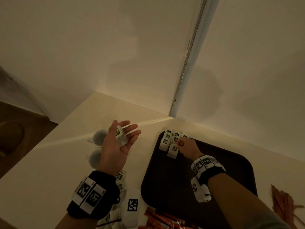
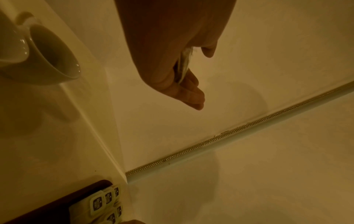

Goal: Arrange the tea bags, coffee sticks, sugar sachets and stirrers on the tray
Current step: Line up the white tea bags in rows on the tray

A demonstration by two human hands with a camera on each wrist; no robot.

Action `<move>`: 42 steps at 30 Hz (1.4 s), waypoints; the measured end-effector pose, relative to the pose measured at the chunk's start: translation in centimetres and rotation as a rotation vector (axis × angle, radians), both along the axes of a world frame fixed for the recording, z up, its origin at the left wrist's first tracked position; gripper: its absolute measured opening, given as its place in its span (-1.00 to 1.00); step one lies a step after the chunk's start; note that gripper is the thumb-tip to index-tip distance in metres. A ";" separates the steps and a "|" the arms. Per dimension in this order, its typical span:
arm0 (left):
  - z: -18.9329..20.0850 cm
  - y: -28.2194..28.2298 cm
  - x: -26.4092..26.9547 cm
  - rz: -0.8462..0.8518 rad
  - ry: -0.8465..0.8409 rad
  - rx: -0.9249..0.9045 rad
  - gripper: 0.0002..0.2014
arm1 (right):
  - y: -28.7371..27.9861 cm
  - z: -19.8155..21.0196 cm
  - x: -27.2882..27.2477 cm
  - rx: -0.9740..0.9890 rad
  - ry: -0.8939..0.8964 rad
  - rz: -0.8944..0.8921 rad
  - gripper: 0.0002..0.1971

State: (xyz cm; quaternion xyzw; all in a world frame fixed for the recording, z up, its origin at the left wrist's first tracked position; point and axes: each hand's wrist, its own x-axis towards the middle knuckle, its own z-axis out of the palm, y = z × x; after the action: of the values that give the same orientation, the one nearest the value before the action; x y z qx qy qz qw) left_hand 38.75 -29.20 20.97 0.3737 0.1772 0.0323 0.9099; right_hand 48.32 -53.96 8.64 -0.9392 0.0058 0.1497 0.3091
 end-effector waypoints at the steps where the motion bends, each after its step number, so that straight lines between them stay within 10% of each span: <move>1: -0.1 0.0 0.1 -0.002 0.001 0.002 -0.62 | 0.0 -0.3 0.4 0.000 -0.009 -0.015 -0.91; 14: -0.9 0.0 0.2 -0.183 0.011 0.025 -0.27 | 0.3 -0.4 2.1 -0.004 -0.068 -0.072 -0.83; 18: -0.7 -0.4 0.7 -0.339 0.046 0.056 -0.19 | 3.2 5.4 1.1 0.305 -0.245 -0.038 -0.88; 22: 0.0 -1.3 1.0 -0.451 0.051 0.105 -0.16 | 6.9 13.4 -2.0 0.482 -0.365 0.385 -0.77; 28: 1.8 -2.1 0.8 -0.512 -0.075 0.136 -0.25 | 8.2 18.2 -3.8 0.355 -0.490 0.554 -0.87; 34: 2.2 -2.6 0.3 -0.281 -0.318 0.298 -0.80 | 8.0 23.9 -4.5 0.267 -0.571 0.484 -0.92; 42: 3.6 -3.7 -0.9 -0.309 -0.392 0.203 -0.86 | 9.1 27.8 -5.8 0.177 -0.681 0.505 -0.93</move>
State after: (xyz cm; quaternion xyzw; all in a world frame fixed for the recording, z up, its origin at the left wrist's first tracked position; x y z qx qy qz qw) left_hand 37.86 -32.89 24.58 0.4725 -0.0655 -0.0176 0.8787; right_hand 42.50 -44.83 36.47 -0.8769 -0.3393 -0.0977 0.3263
